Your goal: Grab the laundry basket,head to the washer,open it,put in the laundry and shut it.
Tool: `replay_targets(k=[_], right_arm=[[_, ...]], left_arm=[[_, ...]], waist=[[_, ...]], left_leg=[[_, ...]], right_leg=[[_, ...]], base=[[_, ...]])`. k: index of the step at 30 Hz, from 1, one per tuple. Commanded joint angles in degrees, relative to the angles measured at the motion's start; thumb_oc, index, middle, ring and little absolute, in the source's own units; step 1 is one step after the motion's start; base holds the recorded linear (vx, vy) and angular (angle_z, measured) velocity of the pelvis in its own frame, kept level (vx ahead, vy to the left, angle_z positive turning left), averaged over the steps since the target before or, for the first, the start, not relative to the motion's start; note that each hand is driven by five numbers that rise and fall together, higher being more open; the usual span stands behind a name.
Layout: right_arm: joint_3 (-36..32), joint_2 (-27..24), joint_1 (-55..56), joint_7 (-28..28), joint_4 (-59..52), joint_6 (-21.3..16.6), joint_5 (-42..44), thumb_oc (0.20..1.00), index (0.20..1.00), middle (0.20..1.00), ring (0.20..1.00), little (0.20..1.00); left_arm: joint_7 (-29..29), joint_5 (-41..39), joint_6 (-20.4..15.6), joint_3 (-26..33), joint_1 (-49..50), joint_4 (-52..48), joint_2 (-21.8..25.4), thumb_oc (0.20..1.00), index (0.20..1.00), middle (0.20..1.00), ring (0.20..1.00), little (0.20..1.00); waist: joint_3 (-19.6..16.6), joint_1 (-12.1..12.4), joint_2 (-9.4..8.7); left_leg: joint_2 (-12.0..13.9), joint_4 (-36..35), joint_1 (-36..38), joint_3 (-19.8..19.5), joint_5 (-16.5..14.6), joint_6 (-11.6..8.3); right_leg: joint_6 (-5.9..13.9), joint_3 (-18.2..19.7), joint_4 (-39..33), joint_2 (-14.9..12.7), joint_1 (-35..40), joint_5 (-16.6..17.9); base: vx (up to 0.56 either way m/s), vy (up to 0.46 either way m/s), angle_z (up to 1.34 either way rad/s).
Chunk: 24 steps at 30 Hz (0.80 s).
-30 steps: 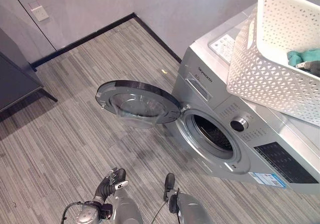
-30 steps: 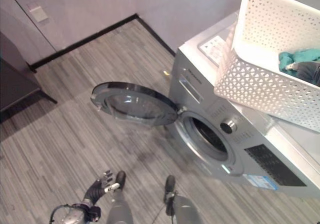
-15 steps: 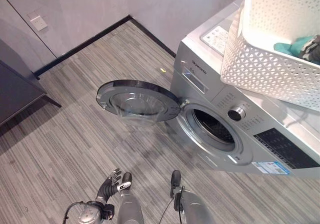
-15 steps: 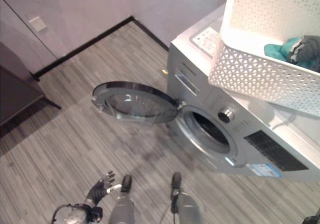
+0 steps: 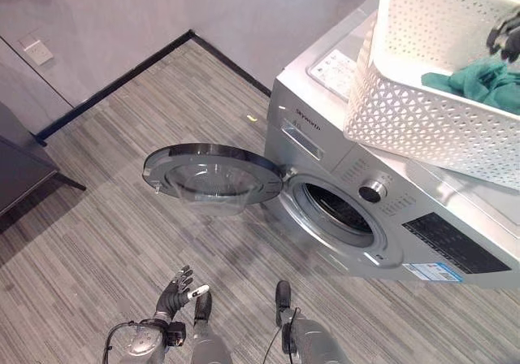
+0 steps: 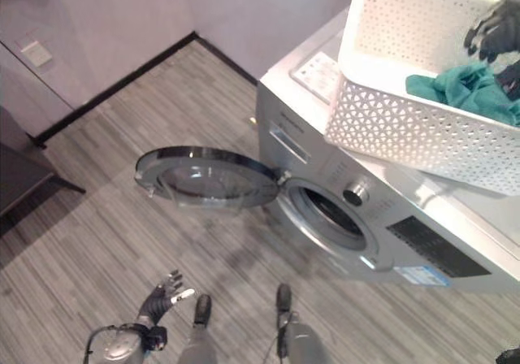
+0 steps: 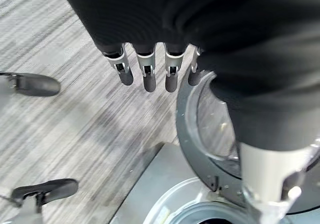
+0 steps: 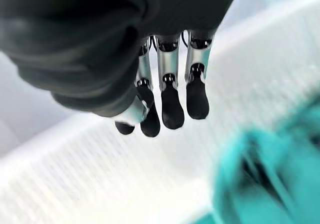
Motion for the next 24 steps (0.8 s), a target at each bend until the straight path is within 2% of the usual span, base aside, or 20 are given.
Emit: replay_targets(k=[1,11,17,18,19,21,24], right_arm=[[0.3,-3.7,-8.6,-6.1,3.9,-2.7,4.6,0.2,0.2,0.2,0.2,0.2],[1.6,0.4,-19.1,-13.6,11.1,-3.6,5.0,0.2,0.2,0.2,0.2,0.2],[3.3,1.8,-19.6,-12.1,13.6,-2.5,4.0,0.2,0.2,0.2,0.2,0.2],[5.2,1.5,-17.0,-8.1,13.7,-1.1,1.8,0.2,0.2,0.2,0.2,0.2],[9.9,0.5,-16.6,-4.4,17.8,0.5,-4.4,0.485,0.485,0.485,0.485,0.485],[12.5,-1.5,-15.0,-2.6,17.9,0.5,-8.5,1.0,1.0,1.0,1.0,1.0],[13.1,-3.4,-11.3,-0.9,15.6,0.7,-11.4,1.0,1.0,1.0,1.0,1.0]], left_arm=[[0.7,0.7,-2.0,0.1,-1.3,-2.5,2.6,1.0,1.0,1.0,1.0,1.0],[2.5,1.8,-2.2,0.3,-2.1,-0.7,3.2,1.0,1.0,1.0,1.0,1.0],[2.4,1.6,-2.0,0.3,-2.0,-0.5,3.1,1.0,1.0,1.0,1.0,1.0],[2.0,1.2,-1.7,0.5,-2.1,-0.1,2.7,1.0,1.0,1.0,1.0,1.0],[1.4,1.2,-1.3,0.4,-1.8,-1.0,2.7,1.0,1.0,1.0,1.0,1.0],[1.0,1.4,-1.3,0.4,-1.2,-1.8,2.2,1.0,1.0,1.0,1.0,1.0],[0.6,1.4,-1.3,0.5,-1.1,-2.2,2.1,1.0,1.0,1.0,1.0,1.0]], waist=[[0.6,0.6,-3.02],[-2.3,0.6,-4.27],[-2.8,0.8,-4.79],[-2.7,0.7,-5.06],[-2.4,0.6,-5.33],[-1.7,0.5,-5.16],[-0.8,0.6,-4.99]], left_leg=[[2.7,0.1,9.6,-0.4,19.3,0.5],[3.1,0.3,11.9,-0.7,20.7,0.41],[3.4,0.5,12.3,-0.9,22.1,0.3],[3.6,0.6,12.3,-0.9,22.6,0.23],[3.8,0.5,12.3,-1.1,23.5,0.08],[3.9,0.4,12.0,-1.1,24.1,-0.12],[3.7,0.5,11.3,-1.1,24.3,-0.19]], right_leg=[[4.41,4.6,10.5,-1.9,-0.8,-10.0],[4.15,4.3,9.7,-1.4,2.4,-10.4],[3.81,4.2,9.3,-1.0,3.4,-10.7],[3.54,4.4,9.4,-0.8,3.3,-11.0],[3.25,4.3,9.8,-0.5,2.8,-11.4],[3.15,4.4,10.3,-0.2,1.9,-11.5],[3.08,4.5,10.7,-0.1,0.8,-11.6]], base=[[0.02,0.015,-0.05],[0.01,0.0,0.0],[0.0,-0.011,0.01],[-0.04,-0.051,-0.01],[-0.06,-0.06,-0.03],[-0.06,-0.036,-0.02],[-0.06,-0.022,-0.09]])
